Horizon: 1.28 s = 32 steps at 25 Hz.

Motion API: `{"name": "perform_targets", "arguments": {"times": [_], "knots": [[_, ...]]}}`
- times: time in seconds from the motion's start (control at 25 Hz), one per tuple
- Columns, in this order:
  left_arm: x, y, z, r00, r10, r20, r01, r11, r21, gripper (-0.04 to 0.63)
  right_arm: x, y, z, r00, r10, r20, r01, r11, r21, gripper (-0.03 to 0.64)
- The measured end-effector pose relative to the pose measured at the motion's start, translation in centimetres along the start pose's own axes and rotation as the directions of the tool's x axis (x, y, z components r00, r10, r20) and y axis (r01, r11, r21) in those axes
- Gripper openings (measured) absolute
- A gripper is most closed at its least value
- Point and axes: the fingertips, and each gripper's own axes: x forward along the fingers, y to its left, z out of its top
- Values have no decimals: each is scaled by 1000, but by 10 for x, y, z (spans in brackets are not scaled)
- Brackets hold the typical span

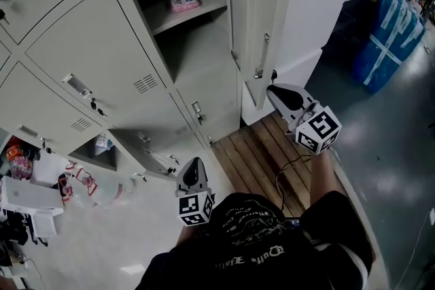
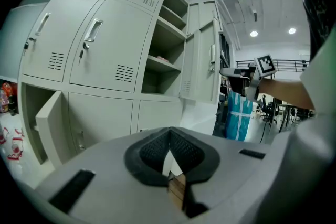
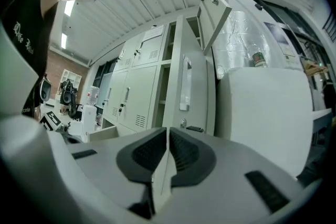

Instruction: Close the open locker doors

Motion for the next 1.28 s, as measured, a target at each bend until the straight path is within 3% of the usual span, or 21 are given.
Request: {"name": "perform_targets", "arguments": {"times": [0.24,0.52,0.8,1.28], "knots": [[-5,7,-1,1000,27,3,-27,1000,-4,8,23,31,5,995,93,32,-93,996,2,15],[-7,18,1,998,60,13,-60,998,-14,8,54,58,8,988,118,100,-121,992,25,15],[-8,26,0,996,84,7,-84,996,-11,8,84,75,11,966,222,135,-235,969,81,15],[-7,53,0,990,141,-2,-141,990,-27,8,137,93,6,964,246,99,-252,966,55,17]]}}
